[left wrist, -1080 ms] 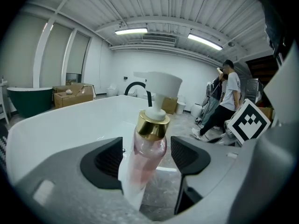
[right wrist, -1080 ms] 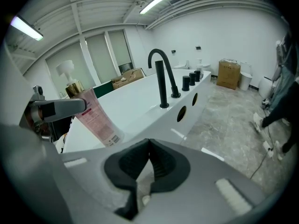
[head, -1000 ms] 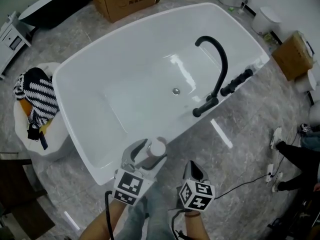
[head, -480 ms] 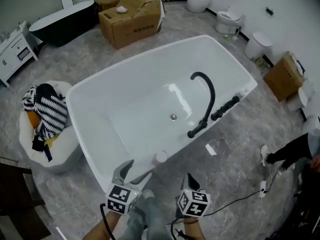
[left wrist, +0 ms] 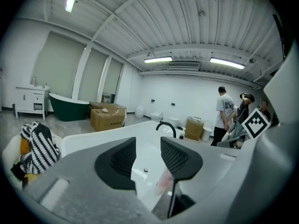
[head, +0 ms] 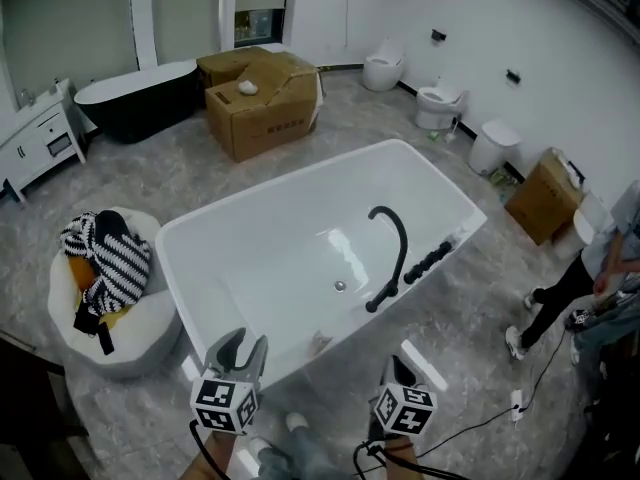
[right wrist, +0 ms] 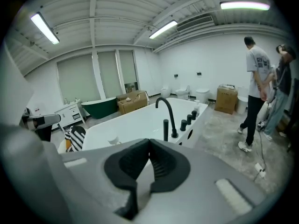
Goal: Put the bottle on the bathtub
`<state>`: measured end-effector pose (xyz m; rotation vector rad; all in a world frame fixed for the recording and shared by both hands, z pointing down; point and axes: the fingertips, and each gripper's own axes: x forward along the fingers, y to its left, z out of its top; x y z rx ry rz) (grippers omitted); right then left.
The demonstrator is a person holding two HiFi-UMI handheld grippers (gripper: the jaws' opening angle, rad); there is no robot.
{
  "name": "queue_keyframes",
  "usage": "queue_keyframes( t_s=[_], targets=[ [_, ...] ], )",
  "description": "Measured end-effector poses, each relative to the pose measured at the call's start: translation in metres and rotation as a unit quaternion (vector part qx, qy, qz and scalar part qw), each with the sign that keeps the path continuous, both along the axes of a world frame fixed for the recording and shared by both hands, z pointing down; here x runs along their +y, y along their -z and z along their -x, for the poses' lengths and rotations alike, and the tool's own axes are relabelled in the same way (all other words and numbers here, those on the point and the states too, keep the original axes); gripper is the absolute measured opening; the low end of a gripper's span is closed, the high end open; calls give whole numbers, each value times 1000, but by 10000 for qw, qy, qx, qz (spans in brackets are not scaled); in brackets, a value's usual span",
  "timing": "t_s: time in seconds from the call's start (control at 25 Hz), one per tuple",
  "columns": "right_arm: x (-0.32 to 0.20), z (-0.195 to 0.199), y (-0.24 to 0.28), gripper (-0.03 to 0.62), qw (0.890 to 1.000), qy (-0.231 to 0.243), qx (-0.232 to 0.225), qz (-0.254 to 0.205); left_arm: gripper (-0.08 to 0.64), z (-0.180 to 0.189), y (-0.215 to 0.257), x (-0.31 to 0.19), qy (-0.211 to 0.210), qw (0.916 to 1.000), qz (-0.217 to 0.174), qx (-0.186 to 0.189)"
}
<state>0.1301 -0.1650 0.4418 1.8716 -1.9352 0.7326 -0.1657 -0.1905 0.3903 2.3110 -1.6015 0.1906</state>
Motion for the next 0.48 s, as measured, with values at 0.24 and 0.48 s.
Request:
queue_keyframes(
  t_s=[0.24, 0.48],
  targets=[
    [7, -6, 59, 3, 9983, -45, 203, -541, 54, 22, 41, 2, 96, 9994, -334, 62],
    [9, -21, 107, 3, 9941, -264, 429, -960, 9, 41, 58, -3, 362, 9986, -363, -162]
  ],
)
